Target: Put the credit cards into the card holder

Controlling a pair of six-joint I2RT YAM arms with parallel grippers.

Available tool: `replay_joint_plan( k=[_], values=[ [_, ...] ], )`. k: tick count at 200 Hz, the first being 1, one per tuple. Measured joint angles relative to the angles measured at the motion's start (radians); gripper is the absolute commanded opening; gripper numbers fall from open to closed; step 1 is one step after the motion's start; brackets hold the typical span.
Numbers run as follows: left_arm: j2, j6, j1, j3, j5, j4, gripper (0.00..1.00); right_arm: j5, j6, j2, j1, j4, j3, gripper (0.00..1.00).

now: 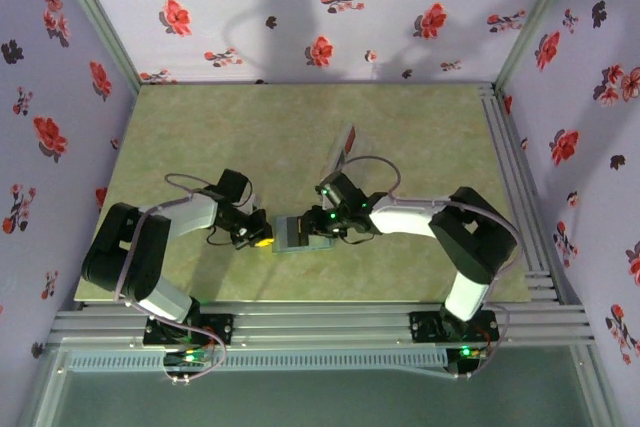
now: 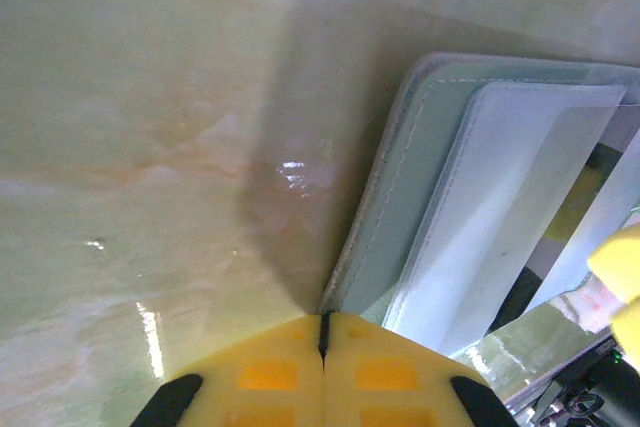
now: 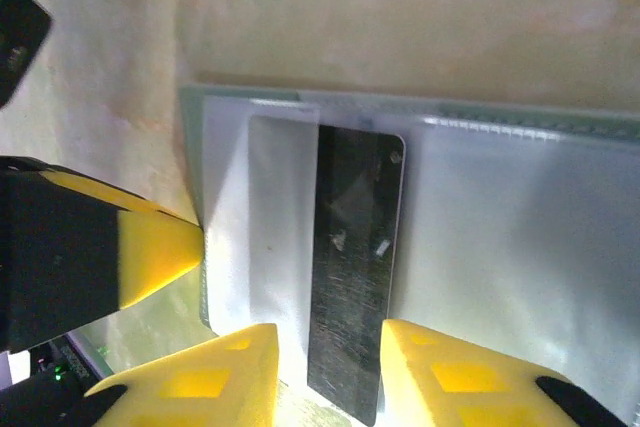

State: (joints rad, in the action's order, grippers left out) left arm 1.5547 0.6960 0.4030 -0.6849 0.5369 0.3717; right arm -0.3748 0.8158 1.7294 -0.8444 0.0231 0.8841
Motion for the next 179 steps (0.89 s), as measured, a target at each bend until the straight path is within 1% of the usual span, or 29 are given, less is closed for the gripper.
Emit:
replay_joint_plan(
  k=[45,56,63,72,83,125,179],
  values=[
    [-0.002,0.000,0.000,0.005,0.002,-0.006,0.04,0.040,-0.023,0.006,0.000,-0.034,0.014,0.34],
    [-0.003,0.000,0.000,0.007,0.002,-0.010,0.04,0.045,-0.024,0.021,-0.001,-0.041,0.024,0.29],
    [-0.003,0.000,0.000,0.007,0.003,-0.011,0.04,0.049,-0.029,0.034,-0.002,-0.045,0.032,0.23],
    [-0.003,0.000,0.000,0.007,0.003,-0.011,0.04,0.055,-0.036,0.050,-0.006,-0.051,0.044,0.19],
    [-0.003,0.000,0.000,0.007,0.003,-0.011,0.04,0.061,-0.040,0.068,-0.012,-0.059,0.058,0.15],
    [-0.003,0.000,0.000,0.007,0.003,-0.012,0.04,0.080,-0.063,0.098,-0.041,-0.094,0.114,0.14],
    [-0.003,0.001,0.000,0.007,0.004,-0.012,0.03,0.084,-0.082,0.113,-0.056,-0.111,0.142,0.13]
  ],
)
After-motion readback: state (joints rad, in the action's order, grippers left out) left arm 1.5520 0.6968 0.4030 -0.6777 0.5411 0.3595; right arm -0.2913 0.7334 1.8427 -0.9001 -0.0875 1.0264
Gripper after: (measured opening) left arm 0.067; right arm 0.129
